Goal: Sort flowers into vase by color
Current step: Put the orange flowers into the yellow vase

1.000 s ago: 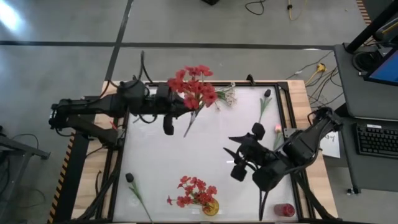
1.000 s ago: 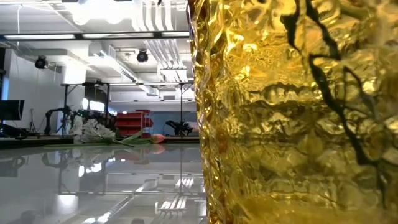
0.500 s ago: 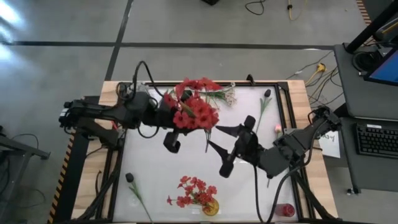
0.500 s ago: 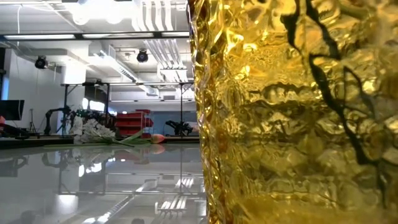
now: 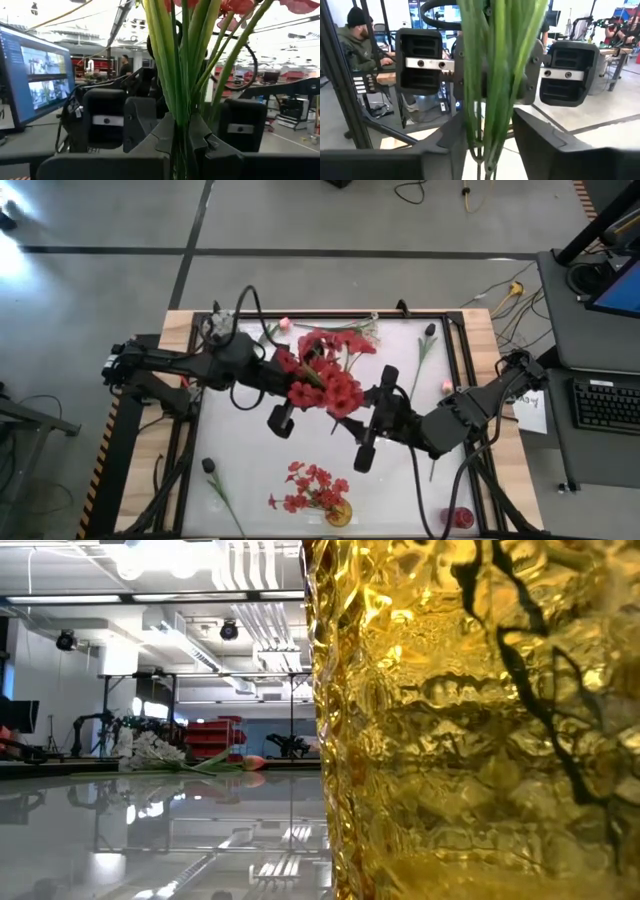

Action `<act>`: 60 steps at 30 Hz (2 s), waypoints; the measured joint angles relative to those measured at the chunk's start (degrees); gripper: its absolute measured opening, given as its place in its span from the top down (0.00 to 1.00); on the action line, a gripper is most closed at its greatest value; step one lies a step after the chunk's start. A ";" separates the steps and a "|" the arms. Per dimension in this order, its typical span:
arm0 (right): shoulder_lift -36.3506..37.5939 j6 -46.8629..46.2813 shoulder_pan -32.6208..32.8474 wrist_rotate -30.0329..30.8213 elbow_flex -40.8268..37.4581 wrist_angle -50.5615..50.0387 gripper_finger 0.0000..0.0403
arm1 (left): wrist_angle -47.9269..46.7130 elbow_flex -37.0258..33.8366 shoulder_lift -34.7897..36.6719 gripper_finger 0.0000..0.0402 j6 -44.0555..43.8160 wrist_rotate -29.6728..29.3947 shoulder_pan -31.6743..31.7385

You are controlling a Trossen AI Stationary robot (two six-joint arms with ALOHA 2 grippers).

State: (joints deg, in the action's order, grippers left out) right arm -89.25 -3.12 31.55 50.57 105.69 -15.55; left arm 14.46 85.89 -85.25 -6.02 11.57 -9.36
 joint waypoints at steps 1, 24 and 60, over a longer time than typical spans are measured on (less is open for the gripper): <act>0.00 0.17 0.00 -0.02 -0.02 -0.04 0.70 | 0.01 0.04 0.00 1.00 0.00 0.02 0.02; 2.95 -7.69 9.40 0.09 -0.11 -16.43 0.96 | -29.45 0.76 12.08 0.61 -4.10 3.55 -4.54; -17.84 -58.63 20.22 28.95 -9.35 -18.01 0.97 | -39.41 0.76 9.08 0.61 -15.62 -15.64 -14.21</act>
State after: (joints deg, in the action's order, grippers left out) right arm -107.10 -61.75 51.77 79.52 96.33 -33.56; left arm -24.95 86.65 -76.17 -21.65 -4.07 -23.57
